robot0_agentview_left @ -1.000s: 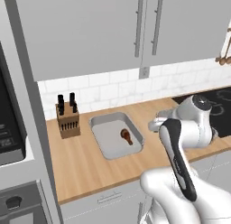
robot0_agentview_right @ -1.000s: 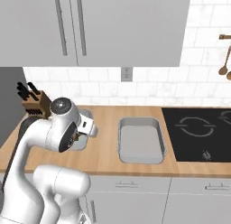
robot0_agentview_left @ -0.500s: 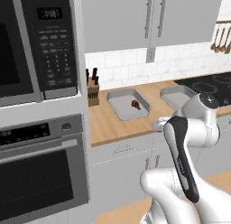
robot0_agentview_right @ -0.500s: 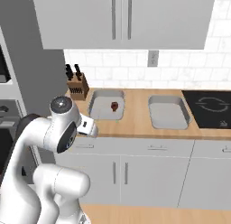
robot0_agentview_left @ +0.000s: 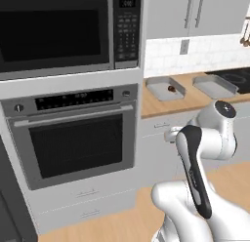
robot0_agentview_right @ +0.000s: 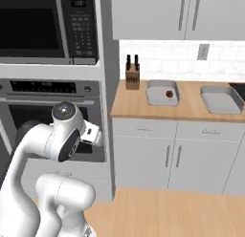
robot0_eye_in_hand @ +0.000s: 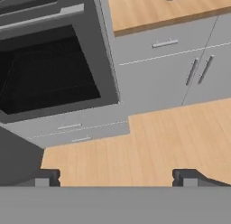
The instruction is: Place one potato and one chicken drumstick in each tupperware on the nearby counter, to pack two identical lunches.
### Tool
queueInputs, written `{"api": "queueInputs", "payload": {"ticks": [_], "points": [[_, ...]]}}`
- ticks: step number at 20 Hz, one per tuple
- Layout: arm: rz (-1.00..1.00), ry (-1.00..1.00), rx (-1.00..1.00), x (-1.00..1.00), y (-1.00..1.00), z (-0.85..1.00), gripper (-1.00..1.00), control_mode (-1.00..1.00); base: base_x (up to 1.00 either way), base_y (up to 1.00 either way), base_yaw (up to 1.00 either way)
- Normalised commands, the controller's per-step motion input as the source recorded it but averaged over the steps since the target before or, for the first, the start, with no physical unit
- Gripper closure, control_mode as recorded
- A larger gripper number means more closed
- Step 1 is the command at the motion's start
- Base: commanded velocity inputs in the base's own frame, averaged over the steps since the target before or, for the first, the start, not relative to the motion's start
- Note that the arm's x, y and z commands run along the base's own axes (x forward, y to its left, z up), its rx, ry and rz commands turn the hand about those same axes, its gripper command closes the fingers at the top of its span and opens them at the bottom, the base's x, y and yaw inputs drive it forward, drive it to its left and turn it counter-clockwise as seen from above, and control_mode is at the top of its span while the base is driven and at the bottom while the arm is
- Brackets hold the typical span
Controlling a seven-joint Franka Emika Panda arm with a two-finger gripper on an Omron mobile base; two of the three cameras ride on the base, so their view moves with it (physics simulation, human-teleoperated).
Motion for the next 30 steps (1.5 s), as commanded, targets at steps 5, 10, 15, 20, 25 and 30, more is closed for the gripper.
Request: {"api": "queueInputs", "payload": {"ticks": [5,10,15,20,25,30], "points": [[0.0,0.0,0.0,0.0,0.0,0.0,-1.0,1.0,-0.97,1.0,0.08],[0.0,0.0,0.0,0.0,0.0,0.0,-1.0,1.0,-0.99,1.0,0.05],[0.0,0.0,0.0,0.0,0.0,0.0,-1.0,1.0,-0.77,1.0,0.02],[0.0,0.0,0.0,0.0,0.0,0.0,-1.0,1.0,-0.2,1.0,0.0],[0.0,0.0,0.0,0.0,0.0,0.0,-1.0,1.0,0.0,1.0,0.0],[0.0,0.0,0.0,0.0,0.0,0.0,-1.0,1.0,0.27,0.93,0.0]]}}
